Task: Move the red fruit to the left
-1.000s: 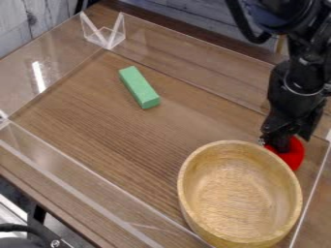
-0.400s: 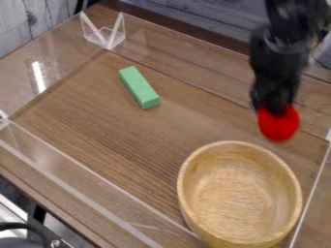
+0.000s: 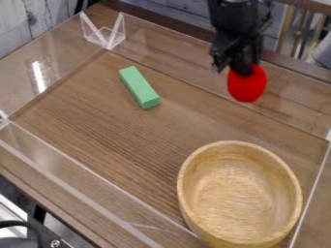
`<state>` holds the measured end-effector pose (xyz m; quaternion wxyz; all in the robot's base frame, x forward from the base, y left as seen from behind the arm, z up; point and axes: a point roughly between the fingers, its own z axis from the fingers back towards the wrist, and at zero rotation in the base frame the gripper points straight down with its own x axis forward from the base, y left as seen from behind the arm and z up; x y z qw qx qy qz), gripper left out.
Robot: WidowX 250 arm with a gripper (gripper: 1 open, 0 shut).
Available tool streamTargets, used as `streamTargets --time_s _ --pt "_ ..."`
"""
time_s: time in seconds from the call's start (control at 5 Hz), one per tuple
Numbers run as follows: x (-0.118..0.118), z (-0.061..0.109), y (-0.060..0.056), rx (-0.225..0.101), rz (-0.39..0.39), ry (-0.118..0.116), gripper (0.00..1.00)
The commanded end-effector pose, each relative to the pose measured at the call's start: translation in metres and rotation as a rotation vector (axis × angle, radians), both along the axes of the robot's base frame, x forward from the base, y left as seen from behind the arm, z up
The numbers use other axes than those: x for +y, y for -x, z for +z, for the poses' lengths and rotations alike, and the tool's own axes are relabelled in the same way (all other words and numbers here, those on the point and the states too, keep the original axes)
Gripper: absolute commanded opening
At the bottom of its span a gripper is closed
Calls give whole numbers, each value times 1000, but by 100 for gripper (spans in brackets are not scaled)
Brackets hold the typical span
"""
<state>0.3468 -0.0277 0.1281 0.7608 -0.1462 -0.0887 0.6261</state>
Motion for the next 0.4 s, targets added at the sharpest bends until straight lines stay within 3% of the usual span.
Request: streamTargets --time_s 0.0,0.2 --pt "11 25 -3 -73 -10 -4 0" --pt "11 29 -1 -81 -34 -10 0"
